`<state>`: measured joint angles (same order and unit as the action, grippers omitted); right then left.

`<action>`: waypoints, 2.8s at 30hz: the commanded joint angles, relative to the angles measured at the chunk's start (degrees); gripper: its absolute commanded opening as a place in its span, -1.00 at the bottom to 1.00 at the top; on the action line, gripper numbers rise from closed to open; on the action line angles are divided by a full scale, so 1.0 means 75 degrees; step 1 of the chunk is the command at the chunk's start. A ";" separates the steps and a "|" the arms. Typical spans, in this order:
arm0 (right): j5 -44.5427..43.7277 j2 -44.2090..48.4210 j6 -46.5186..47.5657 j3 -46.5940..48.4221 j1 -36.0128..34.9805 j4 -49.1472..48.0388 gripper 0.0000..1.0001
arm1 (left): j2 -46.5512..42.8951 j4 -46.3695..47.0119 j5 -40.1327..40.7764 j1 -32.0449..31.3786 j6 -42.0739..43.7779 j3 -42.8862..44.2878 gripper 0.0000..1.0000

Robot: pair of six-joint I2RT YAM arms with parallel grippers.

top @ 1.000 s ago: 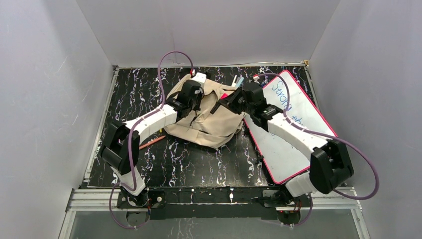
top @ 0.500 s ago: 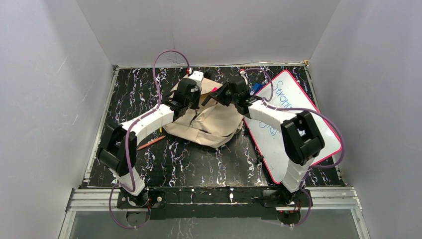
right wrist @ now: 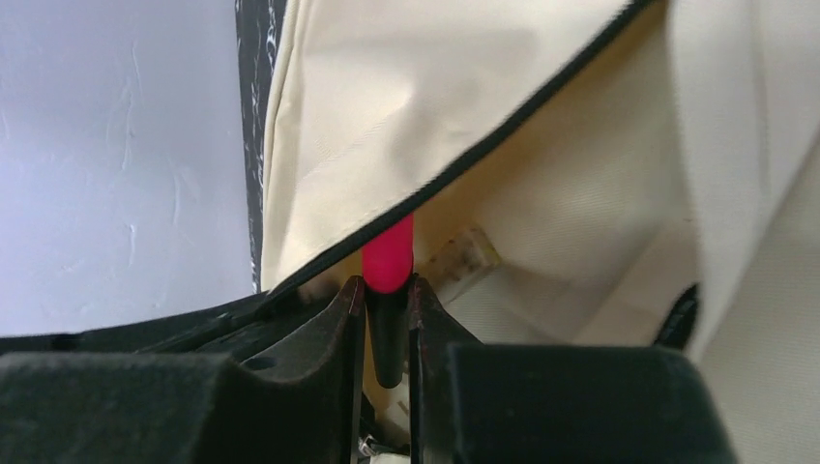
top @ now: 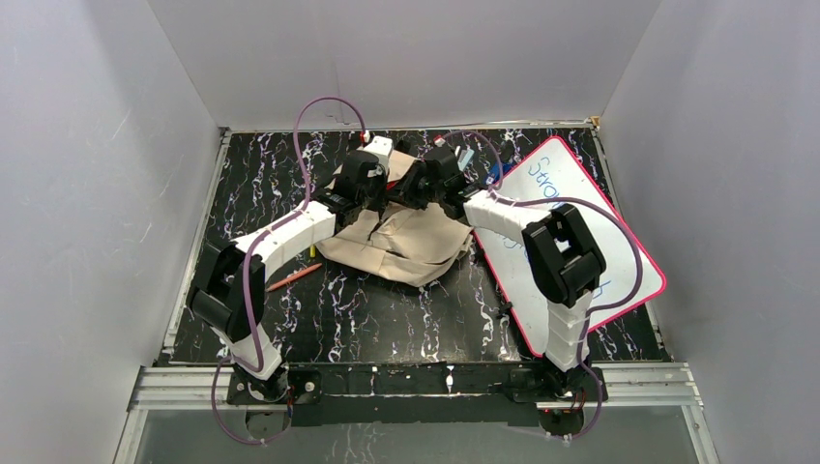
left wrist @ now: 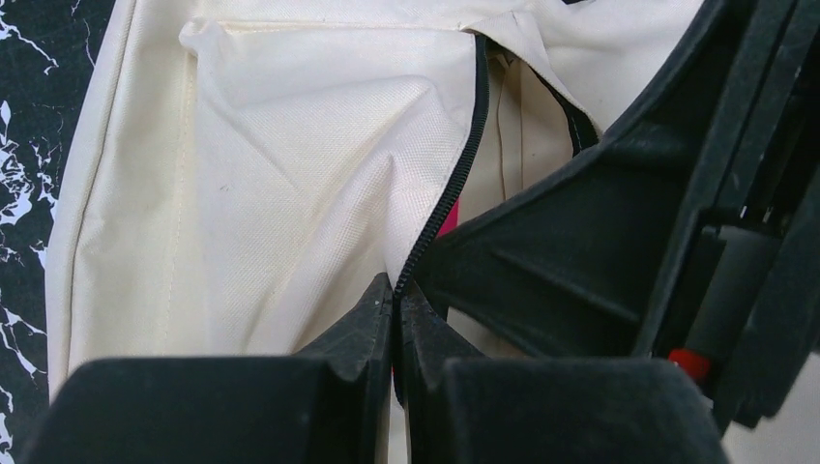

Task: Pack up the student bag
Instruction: Place the stationery in the student bag, then pick up the stationery from the center of the board.

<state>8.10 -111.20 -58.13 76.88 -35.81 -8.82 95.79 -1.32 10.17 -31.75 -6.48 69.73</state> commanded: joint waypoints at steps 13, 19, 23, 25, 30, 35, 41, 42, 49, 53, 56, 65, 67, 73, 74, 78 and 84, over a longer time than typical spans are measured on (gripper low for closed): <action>-0.1408 0.1234 0.2554 0.0812 -0.0072 0.2241 0.07 | -0.0426 0.0358 -0.0161 0.0120 -0.0027 0.0035 -0.87; -0.1752 0.2755 0.3185 0.0103 -0.0062 0.2590 0.07 | -0.0529 0.0262 -0.0335 0.0131 -0.0134 -0.0024 -0.69; -0.1841 0.3935 0.3463 -0.0693 -0.0056 0.2791 0.08 | -0.0868 0.0050 -0.0578 0.0131 -0.0462 -0.0074 -0.34; -0.1870 0.4510 0.3617 -0.1075 -0.0056 0.2985 0.08 | -0.1022 -0.0466 -0.0576 0.0131 -0.0666 0.0124 -0.12; -0.2198 0.5808 0.4034 -0.1795 -0.0058 0.3471 0.09 | -0.2133 -0.1395 0.0216 0.0148 -0.1345 -0.0170 -0.02; -0.2058 0.6645 0.3892 -0.2471 -0.0059 0.3625 0.17 | -0.3465 -0.2703 0.1402 0.0462 -0.2123 -0.0915 -0.01; -0.1477 0.6894 0.3533 -0.2938 -0.0063 0.3705 0.17 | -0.4310 -0.3258 0.0863 0.2160 -0.2557 -0.1922 -0.01; -0.1375 0.6912 0.3488 -0.2990 -0.0059 0.3707 0.17 | -0.4271 -0.3218 0.0578 0.2515 -0.2558 -0.2051 -0.01; -0.1137 0.7151 0.3206 -0.3423 -0.0057 0.3721 0.17 | -0.2723 -0.3020 -0.0941 0.3884 -0.2583 -0.1984 0.19; -0.0637 0.7195 0.3075 -0.3641 -0.0055 0.3691 0.17 | -0.1997 -0.2704 -0.1209 0.4020 -0.2284 -0.1826 0.22; -0.0517 0.7196 0.3031 -0.3734 -0.0063 0.3804 0.16 | -0.1410 -0.2563 -0.1356 0.4028 -0.2087 -0.1613 0.24; -0.0477 0.7651 0.2744 -0.4266 -0.0060 0.3761 0.16 | -0.0192 -0.2205 -0.1752 0.4037 -0.1709 -0.1004 0.26; -0.0440 0.7702 0.2713 -0.4345 -0.0056 0.3760 0.16 | 0.0087 -0.2241 -0.1576 0.4034 -0.1664 -0.0767 0.26; -0.0388 0.7738 0.2700 -0.4415 -0.0054 0.3852 0.16 | 0.0517 -0.2141 -0.1462 0.4037 -0.1656 -0.0292 0.26; -0.0388 0.7728 0.2706 -0.4415 -0.0056 0.3850 0.16 | 0.0637 -0.2139 -0.1462 0.4041 -0.1636 -0.0224 0.26; -0.0380 0.7768 0.2691 -0.4403 -0.0056 0.3892 0.16 | 0.0903 -0.2248 -0.1462 0.4037 -0.1580 -0.0115 0.25; -0.0370 0.7806 0.2615 -0.4472 -0.0059 0.3886 0.16 | 0.1124 -0.2488 -0.1462 0.4035 -0.1527 -0.0265 0.21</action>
<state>4.73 -54.04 -37.74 44.01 -36.38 21.10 103.88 -18.87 -0.64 -1.56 -18.55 67.18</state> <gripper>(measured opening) 0.580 0.613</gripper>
